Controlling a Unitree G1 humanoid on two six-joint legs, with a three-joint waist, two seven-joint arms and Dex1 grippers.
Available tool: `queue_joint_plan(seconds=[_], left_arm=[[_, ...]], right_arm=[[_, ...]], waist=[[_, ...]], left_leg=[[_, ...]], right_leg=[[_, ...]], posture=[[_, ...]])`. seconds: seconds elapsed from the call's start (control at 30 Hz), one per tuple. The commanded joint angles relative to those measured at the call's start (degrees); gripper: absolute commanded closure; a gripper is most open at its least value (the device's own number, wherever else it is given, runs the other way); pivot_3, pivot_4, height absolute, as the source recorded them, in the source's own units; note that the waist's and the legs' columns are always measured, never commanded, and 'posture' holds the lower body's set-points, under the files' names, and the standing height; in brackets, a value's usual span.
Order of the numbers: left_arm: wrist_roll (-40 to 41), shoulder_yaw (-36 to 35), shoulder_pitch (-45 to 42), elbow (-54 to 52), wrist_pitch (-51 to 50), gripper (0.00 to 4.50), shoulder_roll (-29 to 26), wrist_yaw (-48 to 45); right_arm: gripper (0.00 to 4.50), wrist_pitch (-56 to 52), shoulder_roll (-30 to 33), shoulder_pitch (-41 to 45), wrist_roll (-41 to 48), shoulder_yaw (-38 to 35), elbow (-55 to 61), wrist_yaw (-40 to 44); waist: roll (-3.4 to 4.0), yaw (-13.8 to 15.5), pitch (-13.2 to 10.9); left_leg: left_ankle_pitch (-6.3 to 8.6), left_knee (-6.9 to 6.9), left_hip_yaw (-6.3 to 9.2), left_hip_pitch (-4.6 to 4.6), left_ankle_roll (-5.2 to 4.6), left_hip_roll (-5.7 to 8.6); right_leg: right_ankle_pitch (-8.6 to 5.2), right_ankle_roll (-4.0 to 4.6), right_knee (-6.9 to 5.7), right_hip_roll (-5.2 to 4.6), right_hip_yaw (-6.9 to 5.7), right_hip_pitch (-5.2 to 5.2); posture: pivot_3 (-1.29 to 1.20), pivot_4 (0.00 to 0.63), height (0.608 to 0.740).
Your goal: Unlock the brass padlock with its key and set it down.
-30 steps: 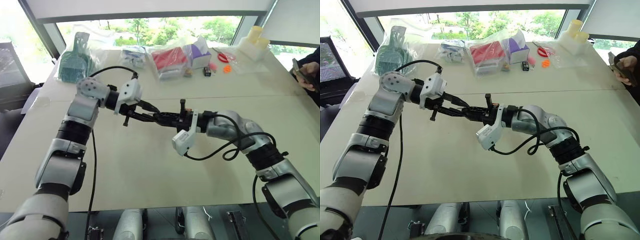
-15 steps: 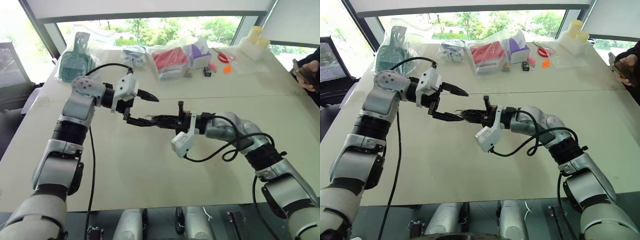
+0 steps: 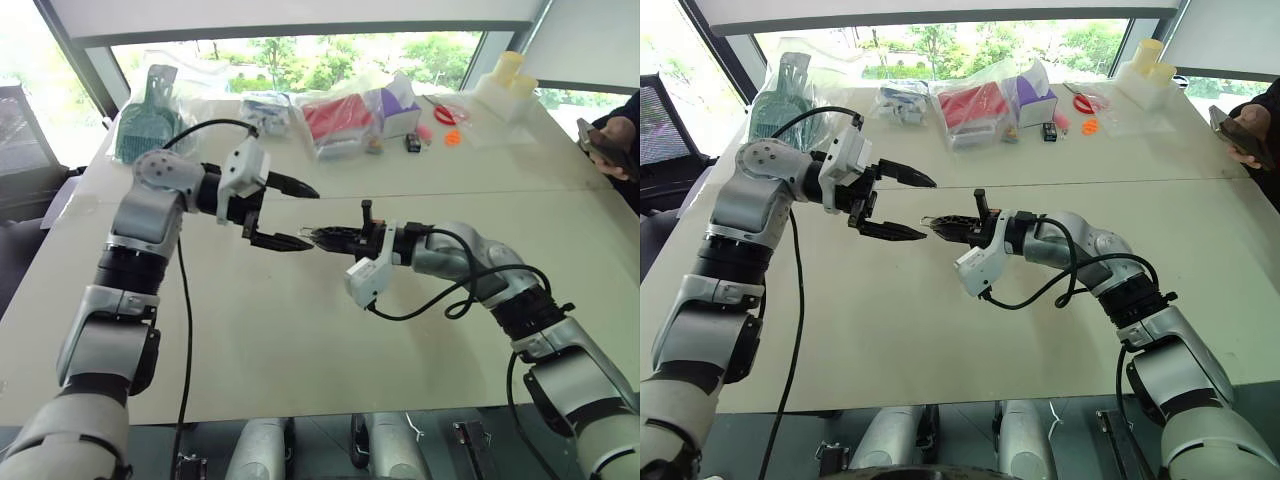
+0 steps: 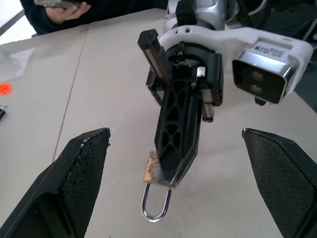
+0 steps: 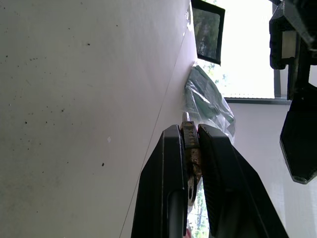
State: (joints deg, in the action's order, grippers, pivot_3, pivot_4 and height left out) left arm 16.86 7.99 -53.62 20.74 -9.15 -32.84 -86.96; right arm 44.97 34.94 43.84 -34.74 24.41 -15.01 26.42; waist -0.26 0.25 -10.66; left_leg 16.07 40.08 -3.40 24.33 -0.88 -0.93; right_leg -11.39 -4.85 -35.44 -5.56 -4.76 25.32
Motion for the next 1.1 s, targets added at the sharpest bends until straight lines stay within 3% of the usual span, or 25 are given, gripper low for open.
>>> queue_joint_plan(seconds=[0.03, 0.13, 0.23, 0.27, 0.37, 0.4, 1.1], left_arm=[[0.15, -1.29, 1.39, -0.71, 1.16, 0.03, -1.12, 0.37], [-0.54, -0.98, 2.51, 0.20, 2.46, 0.82, -1.36, 0.78], [-0.42, -0.89, 3.31, 0.46, 3.00, 2.41, -1.18, 0.60], [-0.46, -0.83, 3.42, 0.49, 2.93, 2.72, -0.97, 0.88], [-0.43, -0.75, 3.43, 0.94, 2.64, 4.20, -0.54, 1.37], [-0.55, -0.72, 3.32, 1.44, 2.68, 4.43, -0.26, 1.76], [-6.33, 0.27, 0.52, 18.25, 12.35, 4.43, 5.54, 5.95]], right_arm=[[4.44, -0.30, 0.36, 0.35, 1.50, -1.87, 2.26, 0.02], [4.44, -0.54, 0.38, 0.10, 1.61, -1.92, 2.66, 0.13], [4.44, -0.70, 0.36, -0.02, 1.67, -2.01, 2.91, 0.27], [4.44, -0.73, 0.36, -0.03, 1.70, -2.04, 2.98, 0.31], [4.44, -0.82, 0.36, -0.05, 1.77, -2.08, 3.18, 0.42], [4.44, -0.87, 0.37, -0.07, 1.81, -2.10, 3.33, 0.49], [4.44, -2.22, 0.22, -0.64, 3.19, -2.55, 6.19, 1.37]], waist=[[0.00, -0.03, 0.00], [0.00, 0.06, 0.00], [0.00, 0.14, 0.00], [0.00, 0.15, 0.00], [0.00, 0.12, 0.00], [0.00, 0.12, 0.00], [0.00, 0.24, 0.00]], left_leg=[[0.00, 0.00, -0.01, 0.00, 0.00, 0.00], [0.00, 0.00, 0.00, -0.01, 0.00, 0.00], [0.00, 0.00, -0.01, 0.00, 0.01, 0.00], [0.00, 0.00, -0.01, 0.00, 0.00, 0.00], [0.00, 0.00, -0.01, 0.00, 0.00, 0.00], [0.00, 0.00, -0.01, 0.00, 0.00, 0.00], [0.00, 0.00, -0.03, -0.01, 0.00, 0.00]], right_leg=[[0.00, 0.00, 0.00, 0.00, 0.00, 0.00], [0.00, 0.00, -0.01, 0.00, 0.00, 0.00], [0.00, 0.00, 0.00, 0.00, 0.00, 0.00], [0.00, 0.00, 0.00, 0.00, 0.00, 0.00], [0.00, 0.00, 0.00, 0.00, 0.00, 0.00], [0.00, 0.00, 0.00, 0.00, 0.00, 0.00], [0.00, 0.00, -0.01, 0.00, 0.00, 0.00]], posture=[[0.00, 0.150, 0.740], [0.00, 0.150, 0.740], [0.00, 0.150, 0.740], [0.00, 0.150, 0.740], [0.00, 0.150, 0.740], [0.00, 0.150, 0.740], [0.00, 0.150, 0.740]])
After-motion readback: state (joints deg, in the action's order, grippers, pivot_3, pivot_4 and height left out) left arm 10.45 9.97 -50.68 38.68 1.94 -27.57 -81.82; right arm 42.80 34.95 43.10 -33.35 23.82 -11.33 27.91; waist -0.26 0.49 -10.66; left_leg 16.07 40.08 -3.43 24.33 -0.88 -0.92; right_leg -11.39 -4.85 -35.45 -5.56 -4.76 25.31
